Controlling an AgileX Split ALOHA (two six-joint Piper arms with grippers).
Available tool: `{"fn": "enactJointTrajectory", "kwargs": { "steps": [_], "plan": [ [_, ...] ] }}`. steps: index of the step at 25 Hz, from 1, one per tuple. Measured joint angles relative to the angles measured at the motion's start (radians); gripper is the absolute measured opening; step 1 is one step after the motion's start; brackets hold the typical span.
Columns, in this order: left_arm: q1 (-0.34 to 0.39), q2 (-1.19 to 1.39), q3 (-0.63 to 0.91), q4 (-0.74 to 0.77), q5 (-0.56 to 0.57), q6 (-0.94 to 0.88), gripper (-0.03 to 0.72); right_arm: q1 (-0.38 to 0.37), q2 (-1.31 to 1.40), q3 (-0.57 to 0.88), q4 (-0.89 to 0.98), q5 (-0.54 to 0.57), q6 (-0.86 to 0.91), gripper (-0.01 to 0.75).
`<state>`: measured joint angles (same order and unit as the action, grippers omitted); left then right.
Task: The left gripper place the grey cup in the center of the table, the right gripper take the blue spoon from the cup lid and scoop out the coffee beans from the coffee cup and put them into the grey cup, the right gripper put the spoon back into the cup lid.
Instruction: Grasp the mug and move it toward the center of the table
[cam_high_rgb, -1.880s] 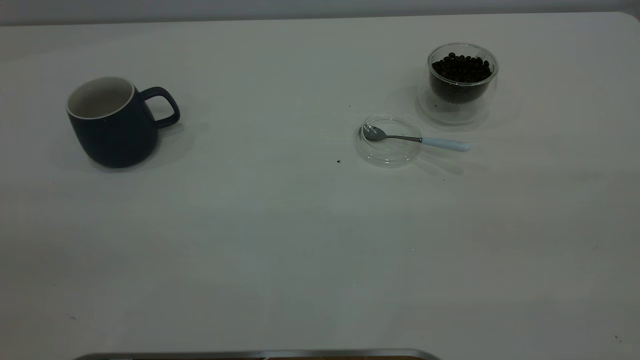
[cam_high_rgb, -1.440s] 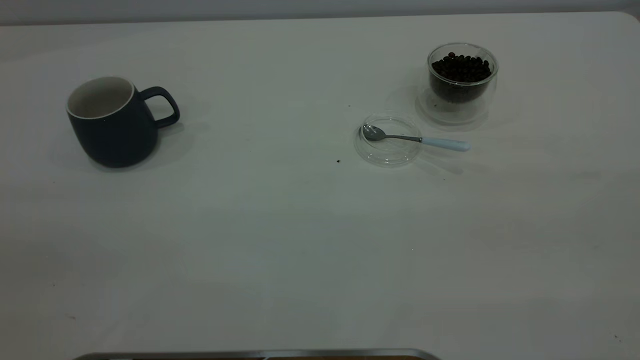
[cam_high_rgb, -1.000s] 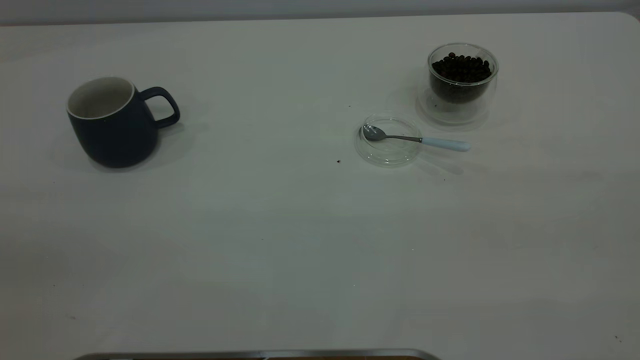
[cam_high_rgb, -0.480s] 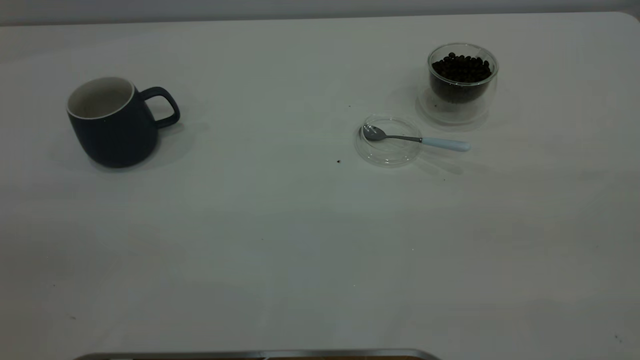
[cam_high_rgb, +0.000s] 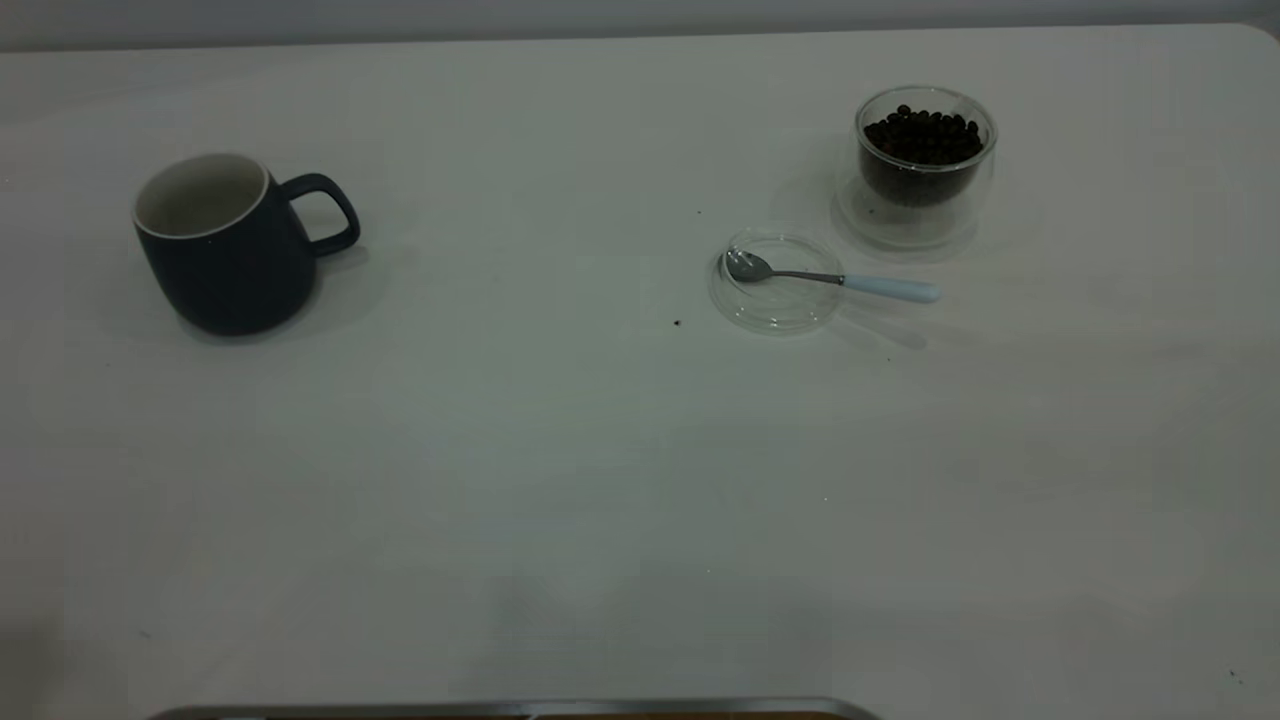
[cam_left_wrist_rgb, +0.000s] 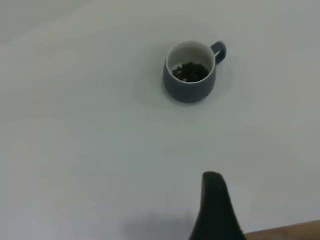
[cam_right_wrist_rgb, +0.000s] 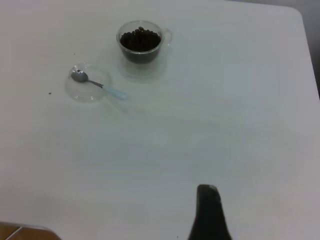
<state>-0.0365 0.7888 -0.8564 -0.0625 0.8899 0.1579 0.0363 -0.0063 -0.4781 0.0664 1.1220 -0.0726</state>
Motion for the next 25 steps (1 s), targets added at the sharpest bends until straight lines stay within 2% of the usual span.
{"fn": "enactJointTrajectory", "kwargs": {
  "steps": [7, 12, 16, 25],
  "plan": [
    [0.0, 0.429, -0.196, 0.007, -0.093, 0.13, 0.592, 0.0, 0.0, 0.0, 0.0, 0.0, 0.0, 0.59],
    [0.0, 0.686, -0.364, 0.02, -0.085, 0.306, 0.592, 0.0, 0.0, 0.0, 0.0, 0.0, 0.0, 0.59],
    [0.0, 0.865, -0.465, 0.089, -0.065, 0.446, 0.592, 0.0, 0.0, 0.0, 0.0, 0.0, 0.0, 0.59],
    [0.0, 1.127, -0.504, 0.288, -0.084, 0.635, 0.592, 0.0, 0.0, 0.0, 0.0, 0.0, 0.0, 0.59]
  ]
}}
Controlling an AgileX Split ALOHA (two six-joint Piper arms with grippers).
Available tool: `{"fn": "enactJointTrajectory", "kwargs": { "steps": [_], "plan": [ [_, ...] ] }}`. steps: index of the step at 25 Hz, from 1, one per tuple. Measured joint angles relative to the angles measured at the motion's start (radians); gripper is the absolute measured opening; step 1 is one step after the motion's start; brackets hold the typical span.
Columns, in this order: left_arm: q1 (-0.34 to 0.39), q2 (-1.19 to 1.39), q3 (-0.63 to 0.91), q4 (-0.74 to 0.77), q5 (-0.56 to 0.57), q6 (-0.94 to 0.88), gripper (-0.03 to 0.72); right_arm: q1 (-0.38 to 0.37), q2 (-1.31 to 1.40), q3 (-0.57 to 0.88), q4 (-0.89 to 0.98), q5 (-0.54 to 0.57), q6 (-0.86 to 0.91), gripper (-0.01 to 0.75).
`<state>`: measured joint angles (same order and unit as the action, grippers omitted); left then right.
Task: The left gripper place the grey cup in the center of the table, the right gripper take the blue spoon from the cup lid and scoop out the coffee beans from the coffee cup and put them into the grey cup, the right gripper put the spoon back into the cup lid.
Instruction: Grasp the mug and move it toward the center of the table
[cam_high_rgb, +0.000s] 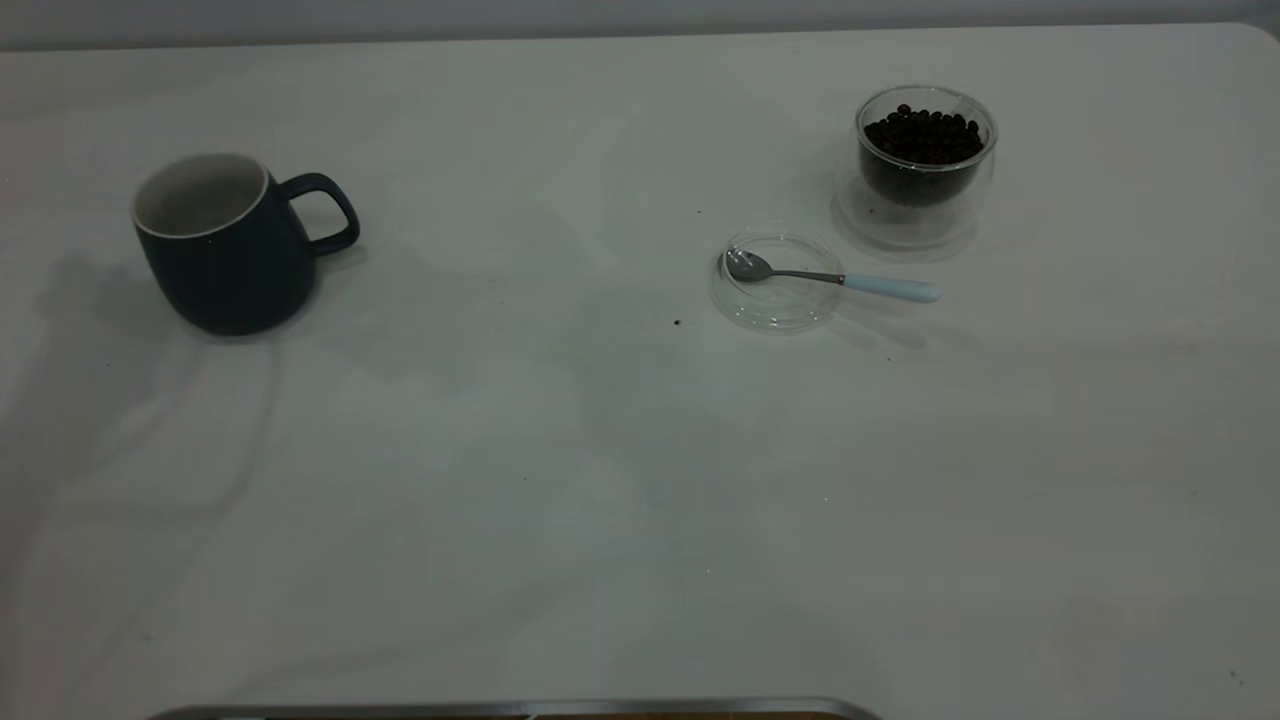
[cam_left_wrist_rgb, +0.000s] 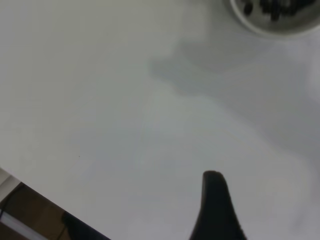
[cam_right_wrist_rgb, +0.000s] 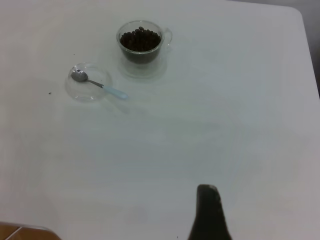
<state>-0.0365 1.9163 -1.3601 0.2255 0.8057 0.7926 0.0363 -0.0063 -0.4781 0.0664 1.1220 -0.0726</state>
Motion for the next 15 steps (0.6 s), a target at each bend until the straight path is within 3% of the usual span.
{"fn": "enactJointTrajectory", "kwargs": {
  "steps": [8, 15],
  "plan": [
    [0.0, 0.158, -0.006, 0.016, -0.101, 0.102, 0.592, 0.0, 0.0, 0.0, 0.0, 0.0, 0.0, 0.59],
    [0.0, 0.245, -0.006, 0.019, -0.176, 0.333, 0.592, 0.0, 0.0, 0.0, 0.0, 0.0, 0.0, 0.59]
  ]
}}
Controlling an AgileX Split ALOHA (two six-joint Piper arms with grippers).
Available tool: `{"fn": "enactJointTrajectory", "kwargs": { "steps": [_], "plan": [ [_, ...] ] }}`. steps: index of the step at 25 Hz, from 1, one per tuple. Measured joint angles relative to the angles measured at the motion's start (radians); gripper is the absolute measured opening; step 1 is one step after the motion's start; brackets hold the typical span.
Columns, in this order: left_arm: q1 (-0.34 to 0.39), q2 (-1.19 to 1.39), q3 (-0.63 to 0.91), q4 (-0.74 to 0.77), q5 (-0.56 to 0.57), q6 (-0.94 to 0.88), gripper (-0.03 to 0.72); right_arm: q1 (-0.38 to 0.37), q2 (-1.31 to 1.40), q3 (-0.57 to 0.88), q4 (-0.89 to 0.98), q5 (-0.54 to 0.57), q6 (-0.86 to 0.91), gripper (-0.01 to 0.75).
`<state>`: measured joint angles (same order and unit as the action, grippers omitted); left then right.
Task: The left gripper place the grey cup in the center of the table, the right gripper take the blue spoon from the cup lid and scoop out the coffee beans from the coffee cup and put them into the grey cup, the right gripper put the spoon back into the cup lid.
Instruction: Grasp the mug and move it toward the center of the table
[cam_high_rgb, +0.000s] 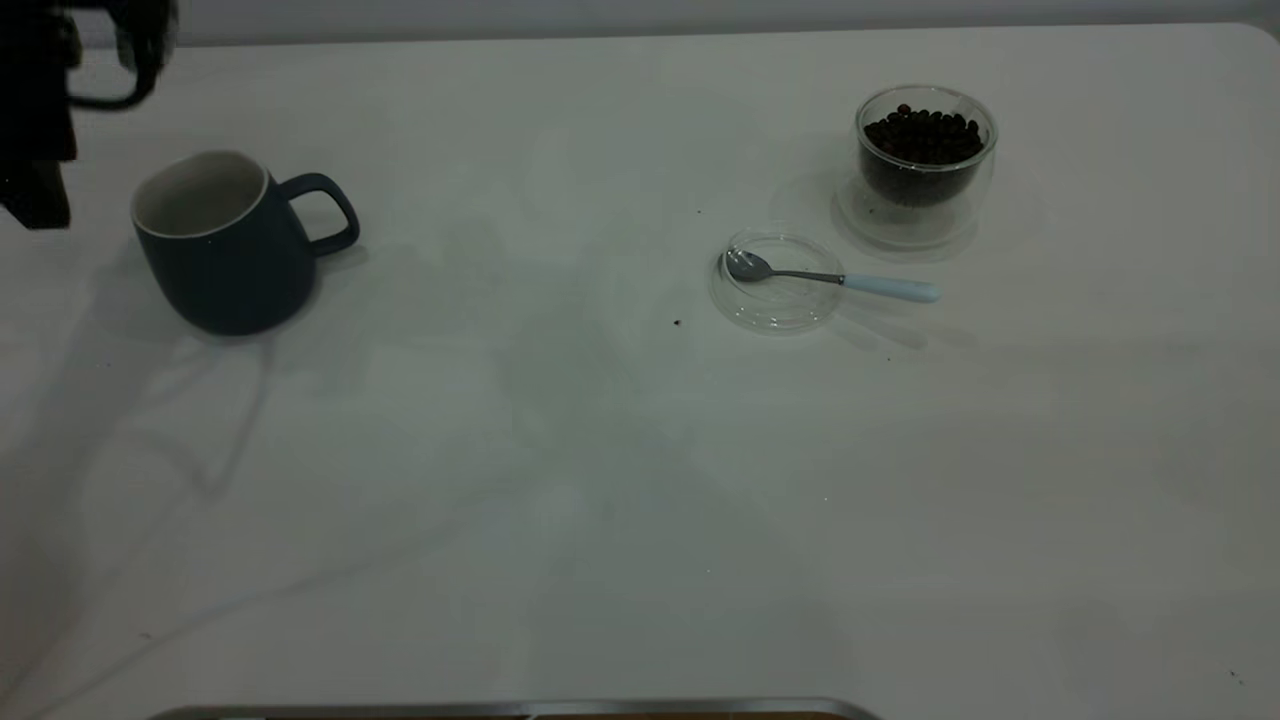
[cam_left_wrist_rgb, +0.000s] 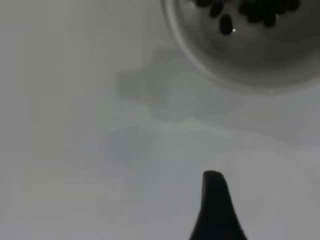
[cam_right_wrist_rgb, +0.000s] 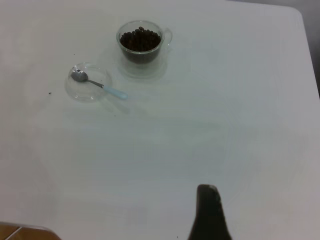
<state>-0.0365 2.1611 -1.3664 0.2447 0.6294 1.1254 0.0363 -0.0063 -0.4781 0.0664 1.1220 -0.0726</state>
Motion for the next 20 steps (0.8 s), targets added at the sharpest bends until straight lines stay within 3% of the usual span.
{"fn": "enactJointTrajectory", "kwargs": {
  "steps": [8, 13, 20],
  "plan": [
    [0.0, 0.085, 0.0, 0.0, -0.161, 0.071, 0.592, 0.0, 0.0, 0.0, 0.0, 0.0, 0.0, 0.59],
    [-0.01, 0.109, 0.0, 0.005, -0.202, 0.08, 0.592, 0.0, 0.0, 0.0, 0.0, 0.0, 0.0, 0.59],
    [-0.106, 0.111, 0.0, 0.011, -0.286, 0.084, 0.592, 0.0, 0.0, 0.0, 0.0, 0.0, 0.0, 0.59]
  ]
}}
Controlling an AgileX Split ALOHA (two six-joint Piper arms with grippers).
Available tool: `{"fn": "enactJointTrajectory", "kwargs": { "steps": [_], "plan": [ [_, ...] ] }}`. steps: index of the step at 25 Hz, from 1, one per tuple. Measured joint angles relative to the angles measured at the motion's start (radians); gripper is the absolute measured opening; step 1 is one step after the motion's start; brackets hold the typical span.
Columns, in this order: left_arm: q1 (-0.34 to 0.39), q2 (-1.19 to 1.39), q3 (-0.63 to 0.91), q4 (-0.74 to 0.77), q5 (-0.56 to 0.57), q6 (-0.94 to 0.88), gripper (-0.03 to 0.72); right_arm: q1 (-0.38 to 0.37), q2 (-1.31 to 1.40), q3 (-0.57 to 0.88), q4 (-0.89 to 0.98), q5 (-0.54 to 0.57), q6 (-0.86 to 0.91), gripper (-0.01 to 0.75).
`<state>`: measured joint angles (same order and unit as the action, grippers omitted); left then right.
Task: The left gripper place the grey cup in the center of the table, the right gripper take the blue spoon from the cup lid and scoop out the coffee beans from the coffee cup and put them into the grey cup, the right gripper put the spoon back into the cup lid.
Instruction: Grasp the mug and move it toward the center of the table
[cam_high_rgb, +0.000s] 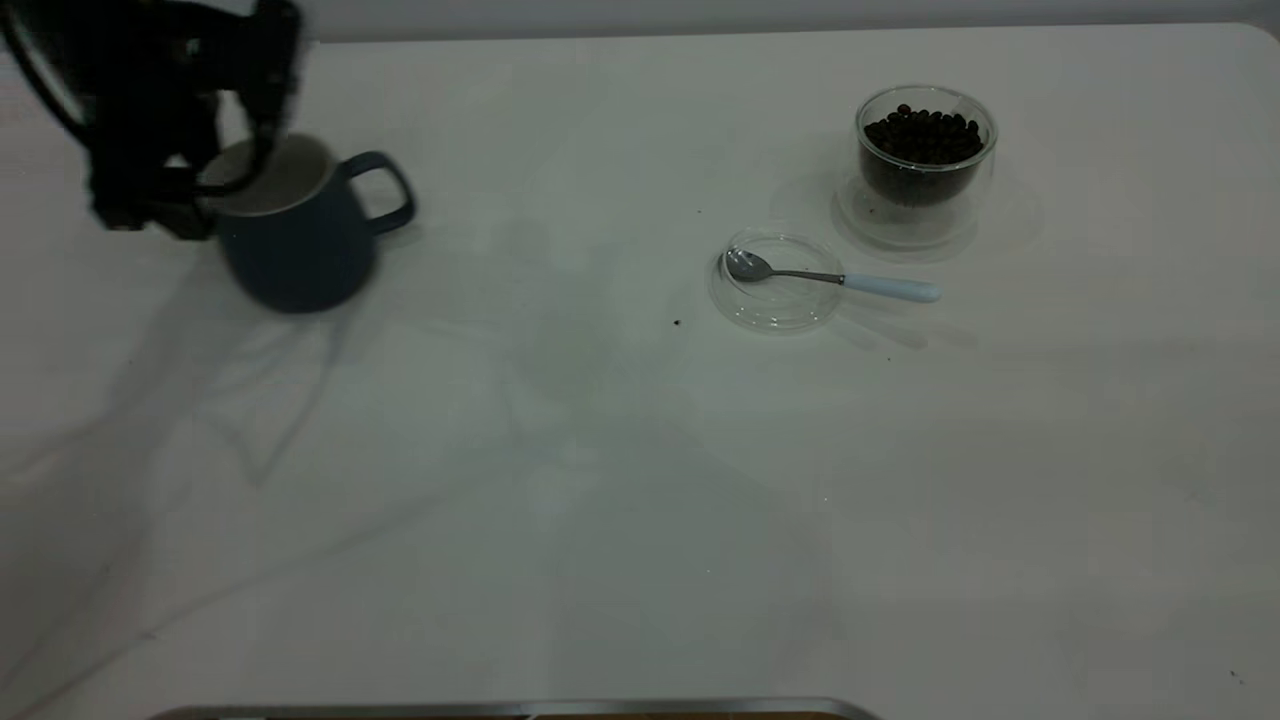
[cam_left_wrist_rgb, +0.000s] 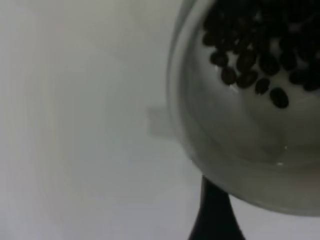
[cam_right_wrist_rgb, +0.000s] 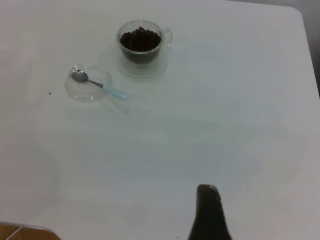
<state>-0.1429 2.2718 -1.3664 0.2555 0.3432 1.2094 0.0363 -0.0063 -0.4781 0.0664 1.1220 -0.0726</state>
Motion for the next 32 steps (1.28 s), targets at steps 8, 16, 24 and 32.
{"fn": "enactJointTrajectory", "kwargs": {
  "steps": [8, 16, 24, 32],
  "plan": [
    [-0.157, 0.0, 0.0, -0.023, -0.047, -0.02, 0.592, 0.0, 0.0, 0.0, 0.0, 0.0, 0.0, 0.59],
    [-0.294, 0.0, 0.0, -0.031, -0.138, -0.098, 0.592, 0.0, 0.0, 0.0, 0.0, 0.0, 0.0, 0.59],
    [-0.349, -0.017, 0.0, -0.031, -0.141, -0.145, 0.592, 0.0, 0.0, 0.0, 0.0, 0.0, 0.0, 0.59],
    [-0.355, -0.256, 0.0, -0.031, 0.116, -0.341, 0.592, 0.0, 0.0, 0.0, 0.0, 0.0, 0.0, 0.59]
  ]
}}
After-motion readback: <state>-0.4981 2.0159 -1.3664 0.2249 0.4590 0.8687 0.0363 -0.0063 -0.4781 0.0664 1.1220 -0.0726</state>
